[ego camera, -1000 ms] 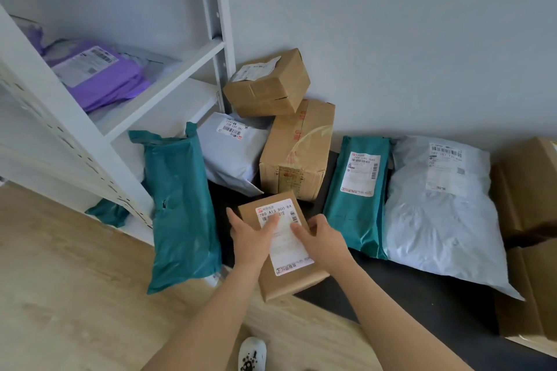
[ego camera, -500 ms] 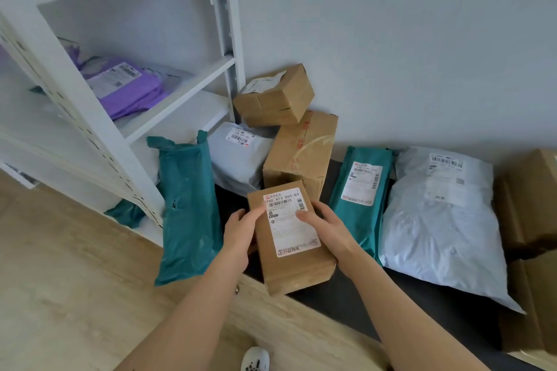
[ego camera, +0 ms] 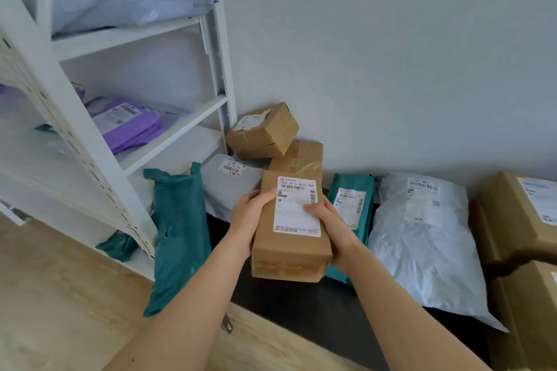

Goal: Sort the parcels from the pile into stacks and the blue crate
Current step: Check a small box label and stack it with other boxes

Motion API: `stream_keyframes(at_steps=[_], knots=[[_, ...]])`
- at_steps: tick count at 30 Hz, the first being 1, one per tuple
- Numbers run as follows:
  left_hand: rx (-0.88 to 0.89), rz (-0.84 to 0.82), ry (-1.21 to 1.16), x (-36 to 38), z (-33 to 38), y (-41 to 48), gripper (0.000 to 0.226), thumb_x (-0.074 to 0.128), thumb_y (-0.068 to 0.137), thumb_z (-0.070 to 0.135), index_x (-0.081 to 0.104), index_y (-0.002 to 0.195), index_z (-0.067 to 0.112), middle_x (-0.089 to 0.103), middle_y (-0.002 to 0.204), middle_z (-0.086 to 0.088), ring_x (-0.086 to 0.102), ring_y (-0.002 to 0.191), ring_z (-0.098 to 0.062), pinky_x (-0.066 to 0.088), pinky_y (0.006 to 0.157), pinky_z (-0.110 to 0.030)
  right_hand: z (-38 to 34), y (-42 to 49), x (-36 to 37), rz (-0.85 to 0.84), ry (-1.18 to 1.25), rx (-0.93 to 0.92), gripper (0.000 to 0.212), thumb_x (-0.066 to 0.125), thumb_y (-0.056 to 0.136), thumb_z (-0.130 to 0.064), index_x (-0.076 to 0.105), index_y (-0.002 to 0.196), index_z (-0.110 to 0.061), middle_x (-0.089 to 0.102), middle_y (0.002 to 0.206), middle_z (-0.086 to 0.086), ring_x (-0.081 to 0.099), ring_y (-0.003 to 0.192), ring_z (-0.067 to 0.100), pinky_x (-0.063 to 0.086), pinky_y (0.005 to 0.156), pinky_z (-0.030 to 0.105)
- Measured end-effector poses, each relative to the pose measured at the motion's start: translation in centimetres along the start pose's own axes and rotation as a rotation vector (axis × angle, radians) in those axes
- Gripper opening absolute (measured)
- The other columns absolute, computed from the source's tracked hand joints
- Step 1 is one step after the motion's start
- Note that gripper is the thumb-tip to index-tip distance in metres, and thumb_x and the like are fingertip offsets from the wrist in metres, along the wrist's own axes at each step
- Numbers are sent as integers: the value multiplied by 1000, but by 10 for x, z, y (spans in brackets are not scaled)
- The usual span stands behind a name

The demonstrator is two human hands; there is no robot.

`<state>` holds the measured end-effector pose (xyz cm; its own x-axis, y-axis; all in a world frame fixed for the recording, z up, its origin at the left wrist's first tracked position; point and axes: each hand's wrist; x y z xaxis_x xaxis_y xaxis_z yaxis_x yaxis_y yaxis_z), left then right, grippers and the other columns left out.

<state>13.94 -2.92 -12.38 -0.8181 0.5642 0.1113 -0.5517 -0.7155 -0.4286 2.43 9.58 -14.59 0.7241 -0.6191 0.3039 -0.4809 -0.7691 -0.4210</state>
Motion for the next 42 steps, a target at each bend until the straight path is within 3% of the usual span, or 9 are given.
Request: stream_keyframes(at_steps=[6,12,17,21,25,30,33,37,42], knots=[[-110,-238,41,21,21,-5,26,66,86,32,66,110,22,75,99,-7,69,94,-26,55,82,-40,-26,1,-18,29,-78,-70,52,73,76,-27,56,125,-35,72,111,3,67,105,28,51,96,52],[-80,-275,110,45,29,0,22,67,85,30,67,106,24,74,99,-5,68,98,-26,50,96,-45,-42,2,-39,83,-70,-101,72,76,64,-29,51,131,-32,72,111,4,68,104,28,53,92,50],[-63,-298,94,66,32,4,11,68,84,24,69,95,21,74,92,-5,68,93,-27,53,90,-41,-50,-3,-52,135,-8,-151,66,73,71,-19,52,133,-27,72,111,6,69,101,28,58,81,43],[-54,-322,102,78,35,9,15,68,84,24,69,99,20,75,93,-7,69,91,-28,55,85,-41,-57,-6,-59,163,19,-167,54,68,80,-13,54,131,-26,72,110,6,69,101,28,58,81,42],[-59,-343,81,87,35,15,24,69,83,23,69,107,18,75,99,-8,69,96,-30,52,93,-48,-63,-6,-65,188,13,-183,68,73,67,-18,53,132,-27,72,111,6,69,102,29,56,87,48],[-3,-354,110,96,35,23,39,72,81,25,63,119,20,74,100,-5,70,93,-26,56,84,-41,-69,-15,-66,233,15,-193,38,60,86,-9,60,121,-25,73,106,8,70,93,27,59,71,37],[10,-340,138,98,34,28,54,76,77,32,56,127,24,73,103,-2,69,95,-23,55,86,-43,-72,-20,-66,240,-11,-154,27,58,89,-12,63,110,-27,73,102,6,69,86,23,57,65,33],[0,-310,145,103,37,25,55,72,78,46,54,126,24,68,108,0,62,99,-20,49,92,-41,-75,-21,-68,311,-71,-125,25,60,89,-17,62,110,-29,72,104,3,68,93,24,57,78,38],[-62,-245,25,105,43,26,52,60,86,54,52,128,23,57,123,-2,51,119,-25,41,104,-45,-77,-15,-72,507,-312,-156,39,59,90,-20,55,129,-20,66,115,1,64,103,23,52,93,41]])
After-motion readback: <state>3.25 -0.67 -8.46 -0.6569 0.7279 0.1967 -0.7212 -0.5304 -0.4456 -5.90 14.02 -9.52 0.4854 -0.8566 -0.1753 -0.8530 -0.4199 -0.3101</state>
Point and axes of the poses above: each hand's wrist, its own y-axis towards the middle knuckle, its own x-axis out of the palm, z = x × y
